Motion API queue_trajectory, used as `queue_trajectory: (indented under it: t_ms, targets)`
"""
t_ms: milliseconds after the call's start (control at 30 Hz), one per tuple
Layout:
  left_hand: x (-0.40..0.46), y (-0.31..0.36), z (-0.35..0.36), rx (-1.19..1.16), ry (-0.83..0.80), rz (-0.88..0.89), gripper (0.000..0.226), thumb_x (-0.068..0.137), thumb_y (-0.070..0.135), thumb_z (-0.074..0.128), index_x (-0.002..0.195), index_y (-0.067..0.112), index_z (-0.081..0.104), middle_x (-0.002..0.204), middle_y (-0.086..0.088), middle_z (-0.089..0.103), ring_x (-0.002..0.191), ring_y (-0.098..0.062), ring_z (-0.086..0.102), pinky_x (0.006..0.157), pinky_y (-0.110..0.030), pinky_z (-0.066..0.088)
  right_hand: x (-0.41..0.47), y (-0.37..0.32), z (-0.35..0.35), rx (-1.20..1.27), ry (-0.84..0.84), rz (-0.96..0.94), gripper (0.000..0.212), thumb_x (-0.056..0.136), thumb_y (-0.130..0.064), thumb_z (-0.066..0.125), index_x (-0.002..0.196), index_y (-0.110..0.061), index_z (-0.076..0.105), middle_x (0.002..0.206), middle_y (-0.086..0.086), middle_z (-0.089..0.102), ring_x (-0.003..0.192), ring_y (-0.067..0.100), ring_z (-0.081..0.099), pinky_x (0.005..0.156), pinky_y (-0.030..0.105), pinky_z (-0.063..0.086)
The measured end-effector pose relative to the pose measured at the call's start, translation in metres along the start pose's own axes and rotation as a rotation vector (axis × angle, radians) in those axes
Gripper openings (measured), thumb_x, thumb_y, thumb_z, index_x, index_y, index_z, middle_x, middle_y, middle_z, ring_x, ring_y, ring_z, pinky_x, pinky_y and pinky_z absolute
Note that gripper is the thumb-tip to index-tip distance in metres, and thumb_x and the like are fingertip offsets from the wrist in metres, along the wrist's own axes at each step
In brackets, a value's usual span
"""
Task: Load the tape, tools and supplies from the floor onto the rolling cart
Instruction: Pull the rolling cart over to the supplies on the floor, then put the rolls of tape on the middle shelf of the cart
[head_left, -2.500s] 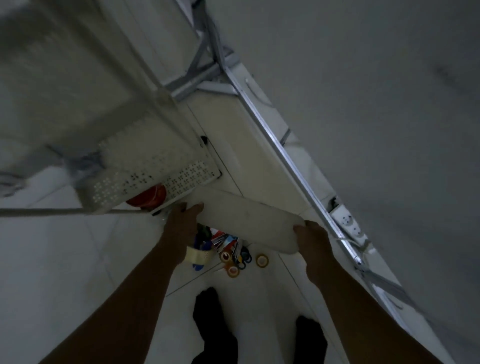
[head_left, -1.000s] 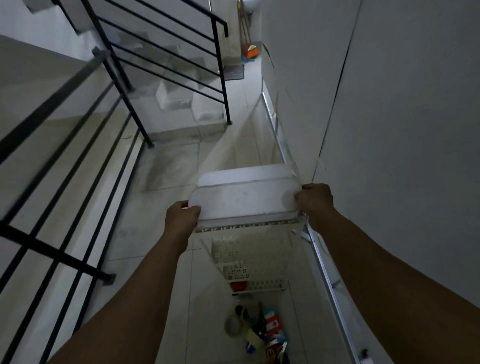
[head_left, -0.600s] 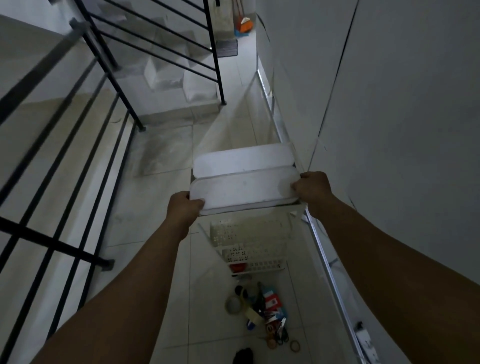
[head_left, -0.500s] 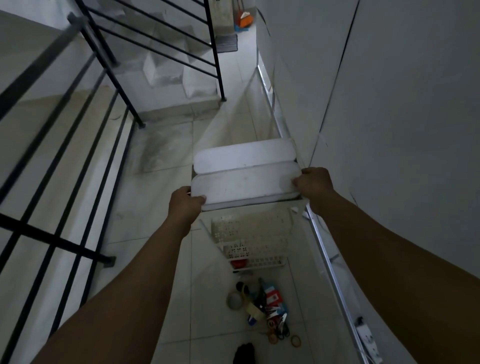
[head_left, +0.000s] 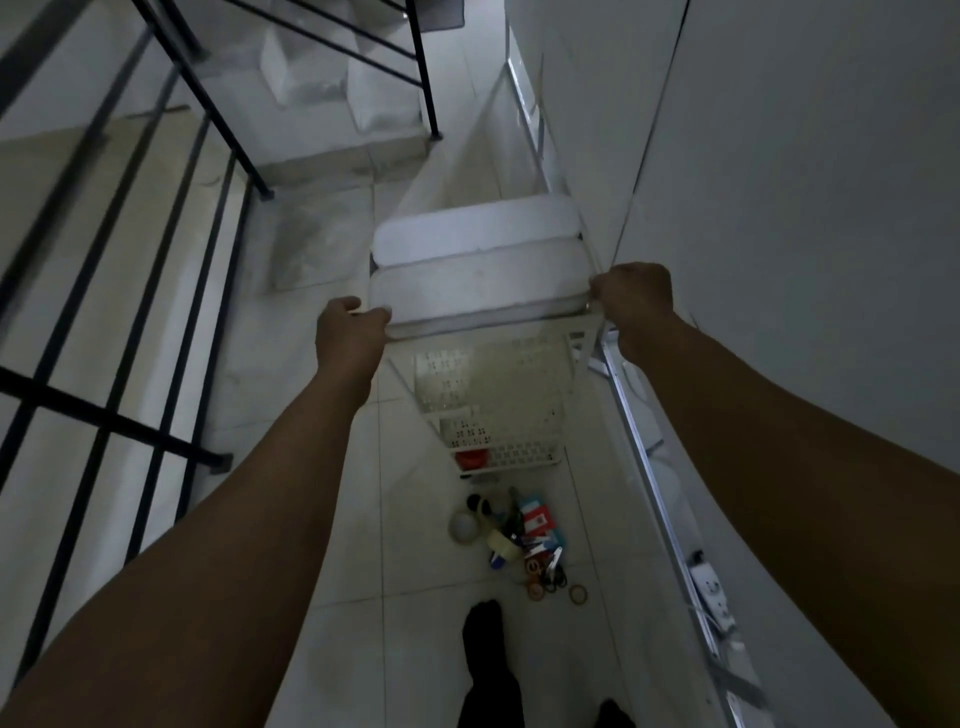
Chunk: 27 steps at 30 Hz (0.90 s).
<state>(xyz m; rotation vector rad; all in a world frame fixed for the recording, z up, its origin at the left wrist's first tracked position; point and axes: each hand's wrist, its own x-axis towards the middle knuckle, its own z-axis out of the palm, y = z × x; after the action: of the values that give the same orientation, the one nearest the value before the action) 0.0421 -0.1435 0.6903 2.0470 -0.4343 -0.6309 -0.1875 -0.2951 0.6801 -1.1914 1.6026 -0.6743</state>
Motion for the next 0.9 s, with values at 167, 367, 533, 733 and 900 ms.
queue_trajectory:
  t_ms: [167,367,533,733,900]
  targets:
    - [-0.028,-0.026,0.001,-0.086,0.074,-0.070,0.056,0.085,0.027,0.065,0.136,0.013,0.045,0.124,-0.006,0.055,0.107,-0.024,0.057,0.094,-0.035,0.050,-0.009,0.032,-0.006,0.014,-0.005,0.012,0.006,0.088,-0.010,0.054,0.084,-0.009,0.059,0.082,0.006,0.058,0.073,0.018,0.059,0.065,0.018,0.043]
    - [-0.052,-0.088,0.023,-0.165,-0.052,-0.175,0.056,0.088,0.025,0.064,0.138,0.009,0.044,0.128,-0.013,0.053,0.105,-0.021,0.055,0.090,-0.037,0.052,-0.034,0.095,-0.008,0.081,0.141,0.016,0.036,0.082,-0.009,0.052,0.056,-0.022,0.031,0.058,-0.004,0.035,0.050,0.009,0.037,0.048,0.019,0.035]
    - [-0.054,-0.157,0.049,-0.136,-0.152,-0.297,0.056,0.088,0.027,0.064,0.137,0.008,0.046,0.132,-0.013,0.054,0.111,-0.023,0.056,0.092,-0.039,0.053,-0.045,0.165,0.007,0.125,0.134,0.124,0.014,0.079,-0.013,0.055,0.084,-0.005,0.066,0.074,0.006,0.056,0.066,0.020,0.053,0.062,0.029,0.045]
    - [-0.038,-0.258,0.085,-0.102,-0.260,-0.362,0.060,0.091,0.028,0.062,0.143,0.008,0.039,0.131,-0.013,0.053,0.111,-0.024,0.054,0.096,-0.040,0.051,-0.040,0.276,0.055,0.173,0.037,0.253,0.006,0.082,-0.014,0.061,0.089,-0.015,0.061,0.081,0.003,0.053,0.065,0.015,0.047,0.056,0.026,0.039]
    - [-0.021,-0.353,0.120,-0.041,-0.296,-0.443,0.063,0.089,0.031,0.065,0.142,0.010,0.039,0.134,-0.013,0.052,0.115,-0.025,0.055,0.096,-0.042,0.051,-0.024,0.374,0.101,0.129,0.030,0.327,0.040,0.083,-0.017,0.065,0.121,-0.009,0.059,0.102,0.009,0.061,0.089,0.021,0.056,0.080,0.038,0.053]
